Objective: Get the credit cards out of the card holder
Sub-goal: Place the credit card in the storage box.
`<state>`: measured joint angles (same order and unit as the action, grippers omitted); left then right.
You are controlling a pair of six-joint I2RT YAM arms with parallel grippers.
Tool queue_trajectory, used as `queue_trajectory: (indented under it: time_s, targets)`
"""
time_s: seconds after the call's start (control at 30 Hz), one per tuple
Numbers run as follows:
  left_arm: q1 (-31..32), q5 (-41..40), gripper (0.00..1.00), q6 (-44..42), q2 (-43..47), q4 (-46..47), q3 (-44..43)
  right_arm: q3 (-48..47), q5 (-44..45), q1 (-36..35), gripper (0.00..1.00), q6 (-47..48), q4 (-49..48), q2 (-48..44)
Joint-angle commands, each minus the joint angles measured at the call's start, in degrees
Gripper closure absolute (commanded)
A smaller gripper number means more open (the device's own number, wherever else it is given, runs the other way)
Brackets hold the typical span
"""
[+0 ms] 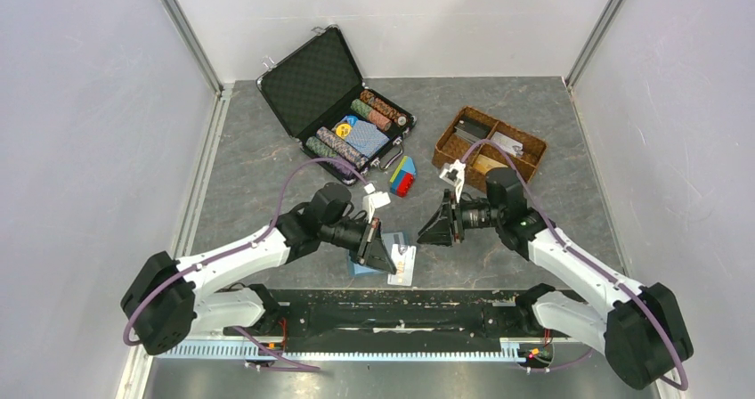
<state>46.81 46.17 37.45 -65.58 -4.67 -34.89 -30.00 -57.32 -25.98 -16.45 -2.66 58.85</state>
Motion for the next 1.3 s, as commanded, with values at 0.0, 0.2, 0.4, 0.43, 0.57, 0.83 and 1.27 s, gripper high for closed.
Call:
queue_trajectory:
  time_s: [0.0,0.2,0.4,0.43,0.57,0.83,1.27]
  targets:
    - [0.82,3.51,0.98,-3.31,-1.04,-0.96,-2.08,-2.79,-2.93,-1.71,0.63,0.57,-1.45,1.85]
    - [0.92,3.55,0.98,-2.97,-1.04,-0.61,-1.81,-2.15,-3.14,-5.59,0.65,-2.01,-6.70,3.83]
    - [0.92,3.66,0.98,-2.73,-1.87,-0.56,-1.84,0.38,-3.99,-6.93,0.71,-6.34,-13.81,4.24]
    - [0.92,3.65,0.98,-2.73,-1.92,-0.53,-1.84,0.46,-4.06,-7.06,0.73,-6.38,-13.91,4.38]
    - [0.92,3.90,0.98,-2.69,-2.04,-0.44,-1.87,0.72,-4.28,-7.41,0.69,-5.76,-13.75,5.17]
    - [0.87,4.19,0.98,-2.43,-2.45,0.18,-2.05,-0.15,-4.51,-7.93,0.64,-4.48,-12.39,6.70]
    - [0.92,4.76,0.98,-1.87,-3.58,1.87,-1.86,0.99,-4.50,-9.32,0.65,-0.69,-10.29,7.42]
